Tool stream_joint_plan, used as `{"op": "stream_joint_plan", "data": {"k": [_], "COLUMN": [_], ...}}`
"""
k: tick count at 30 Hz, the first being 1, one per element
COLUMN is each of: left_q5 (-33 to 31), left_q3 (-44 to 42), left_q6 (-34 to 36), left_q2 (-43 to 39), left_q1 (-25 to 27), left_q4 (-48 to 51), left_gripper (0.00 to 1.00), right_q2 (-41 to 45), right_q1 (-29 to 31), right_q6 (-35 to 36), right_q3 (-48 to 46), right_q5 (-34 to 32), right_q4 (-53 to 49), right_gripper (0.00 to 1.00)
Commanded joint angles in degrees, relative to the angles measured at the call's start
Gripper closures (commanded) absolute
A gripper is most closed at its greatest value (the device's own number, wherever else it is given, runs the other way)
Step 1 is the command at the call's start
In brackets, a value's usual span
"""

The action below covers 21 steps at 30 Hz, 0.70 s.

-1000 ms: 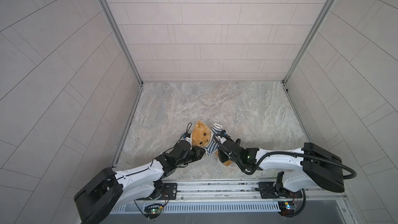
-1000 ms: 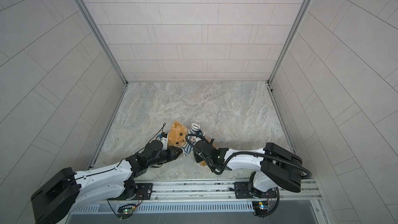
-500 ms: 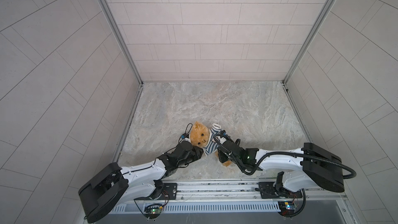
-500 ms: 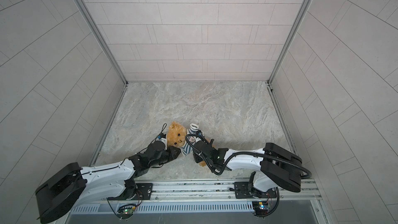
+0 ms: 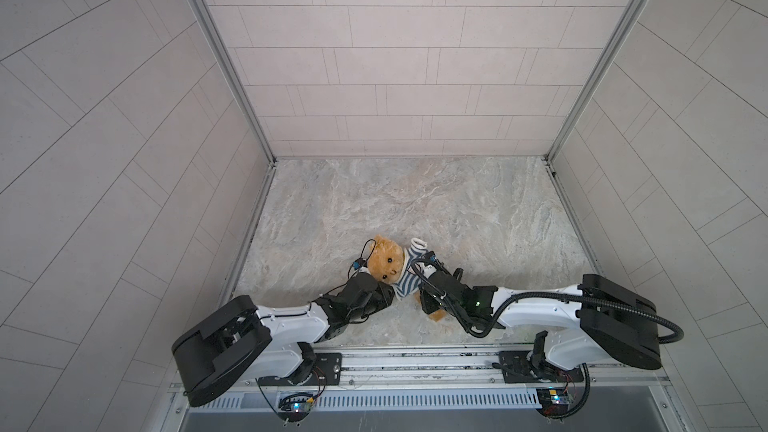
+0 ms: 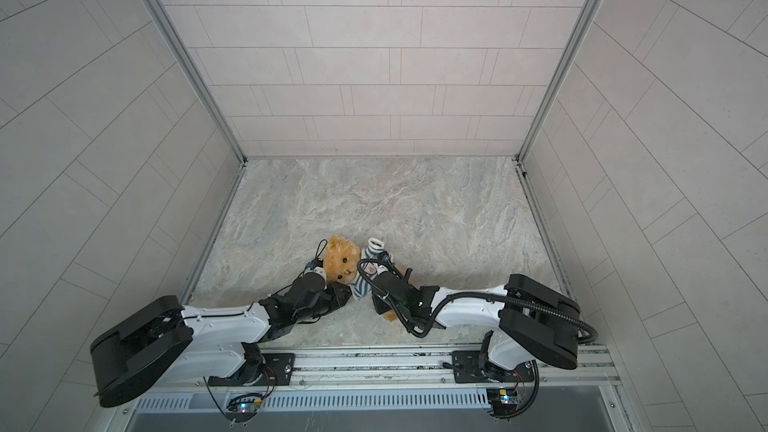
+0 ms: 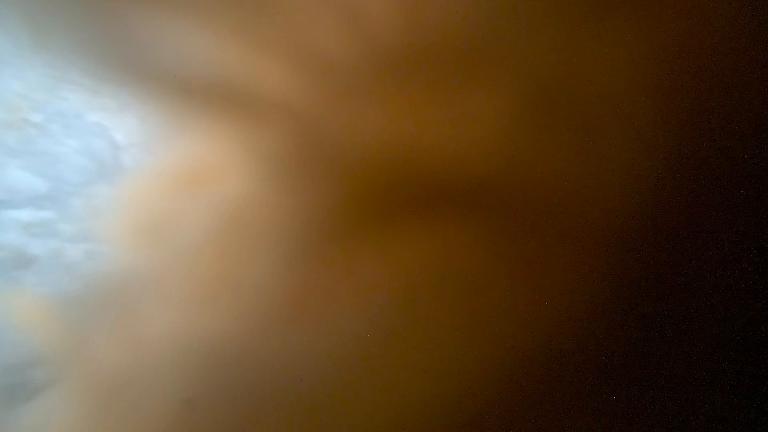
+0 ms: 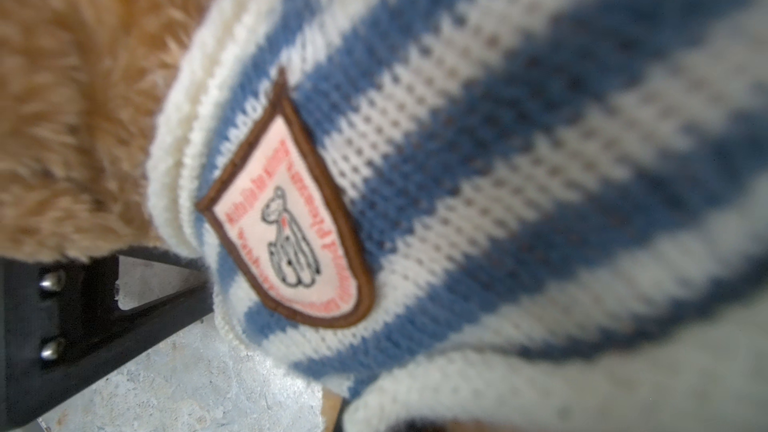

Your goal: Dress the teddy bear

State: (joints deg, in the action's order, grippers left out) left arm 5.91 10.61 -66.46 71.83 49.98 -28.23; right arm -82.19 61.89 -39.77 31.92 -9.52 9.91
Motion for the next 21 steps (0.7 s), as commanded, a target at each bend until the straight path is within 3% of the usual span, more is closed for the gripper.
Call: {"op": "stream_joint_plan", "data": {"k": [1,9,17,21], "left_q5": [1.2,0.0,-0.2,0.0], "left_q3": [1.0,1.1,0.4,0.8], "left_q6": [-0.3,-0.3,-0.6,0.8], "left_q2": [1.7,2.0,0.3,-3.2], "left_q1": [1.0,1.8,1.8,1.9], "left_q4": [-3.7,-6.7,-6.5,-1.3], "left_gripper": [0.75,0.77,0.96,1.0], "right_q2": [-1.0,-1.1,2.5,7.4], "right_q1": [0.5,0.5,0.5,0.4], "right_q6": [-1.4,-1.9,-2.1,-2.2], "right_q3": [0.0,-0.5,-1.7,-3.1], "right_q5": [0.6,0.9,-0.3,-2.7], "right_q4": [0.2,1.1,-0.2,-3.4], "right_gripper": [1.0,1.0,1.0,1.0]}}
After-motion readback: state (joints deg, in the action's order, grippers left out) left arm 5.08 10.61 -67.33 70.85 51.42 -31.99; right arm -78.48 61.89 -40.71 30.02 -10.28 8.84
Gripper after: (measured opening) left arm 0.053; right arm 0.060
